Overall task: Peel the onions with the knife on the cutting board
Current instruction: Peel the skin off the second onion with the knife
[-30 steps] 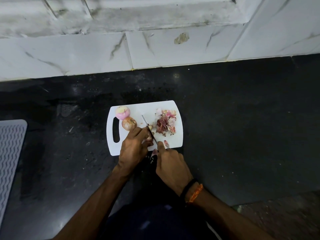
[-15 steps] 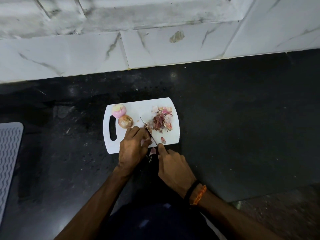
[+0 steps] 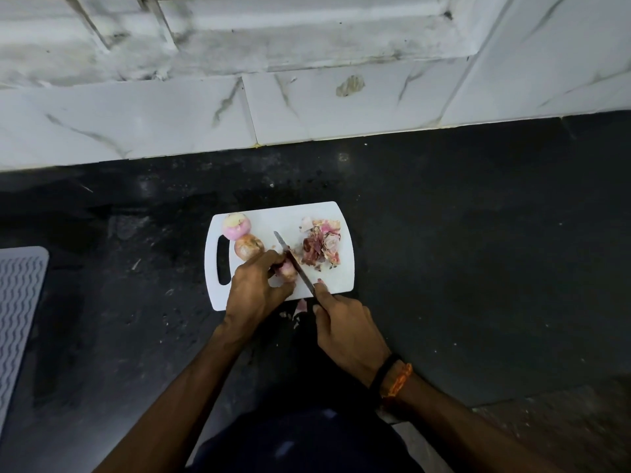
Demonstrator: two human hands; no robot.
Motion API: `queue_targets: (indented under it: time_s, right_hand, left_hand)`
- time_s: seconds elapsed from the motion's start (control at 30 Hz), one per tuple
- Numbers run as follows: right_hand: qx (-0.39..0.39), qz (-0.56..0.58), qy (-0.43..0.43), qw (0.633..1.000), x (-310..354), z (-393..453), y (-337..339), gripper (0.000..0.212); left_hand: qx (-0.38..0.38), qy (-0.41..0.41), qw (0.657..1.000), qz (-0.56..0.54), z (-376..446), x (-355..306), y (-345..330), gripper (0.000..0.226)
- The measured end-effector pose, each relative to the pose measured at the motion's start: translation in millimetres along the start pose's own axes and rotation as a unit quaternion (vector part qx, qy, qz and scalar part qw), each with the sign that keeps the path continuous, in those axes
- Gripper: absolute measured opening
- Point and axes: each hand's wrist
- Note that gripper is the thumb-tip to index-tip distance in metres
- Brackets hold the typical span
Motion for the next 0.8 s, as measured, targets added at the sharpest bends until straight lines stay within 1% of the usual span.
queue_targets:
  time_s: [0.07, 0.13, 0.27, 0.4, 0.5, 0.63, 0.73, 0.8]
  right_hand:
    - [-0.01, -0.011, 0.003, 1.0, 1, 8, 0, 0.045]
    - [-0.006, -0.019, -0.002, 1.0, 2, 12, -2, 0.045]
    - [0.003, -0.027, 0.006, 1.0, -4, 5, -10, 0.05]
    - [-0.012, -0.036, 0.013, 0.999, -7, 15, -17, 0.049]
    - [-0.009, -0.048, 0.005, 0.999, -8, 17, -18, 0.049]
    - [-0.001, -0.022, 0.0, 1.0, -18, 3, -17, 0.053]
    - [-0.015, -0.005, -0.007, 1.0, -25, 1, -26, 0.057]
    - [-0.016, -0.017, -0.005, 1.0, -31, 2, -30, 0.058]
  left_hand:
    - [-0.023, -0.021, 0.999, 0.022, 5, -2, -2, 0.032]
    - [-0.028, -0.033, 0.998, 0.047, 8, -4, -5, 0.028]
    - [-0.032, -0.033, 0.997, 0.055, 5, -1, -12, 0.028]
    - [-0.036, -0.037, 0.997, 0.063, 4, -1, -14, 0.029]
    - [-0.031, -0.04, 0.996, 0.071, 4, -2, -14, 0.027]
    - [-0.042, -0.024, 0.998, 0.047, 3, 0, -12, 0.032]
    - [-0.054, 0.019, 0.998, 0.006, 0, -1, -12, 0.032]
    - [-0.053, 0.037, 0.998, -0.004, -1, 2, -13, 0.031]
Point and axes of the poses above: each hand's wrist, its own z-axis towards the middle knuckle, its own y-axis out of the back of the hand, x = y × z, and after that the axes turned 14 degrees about z, right-handed
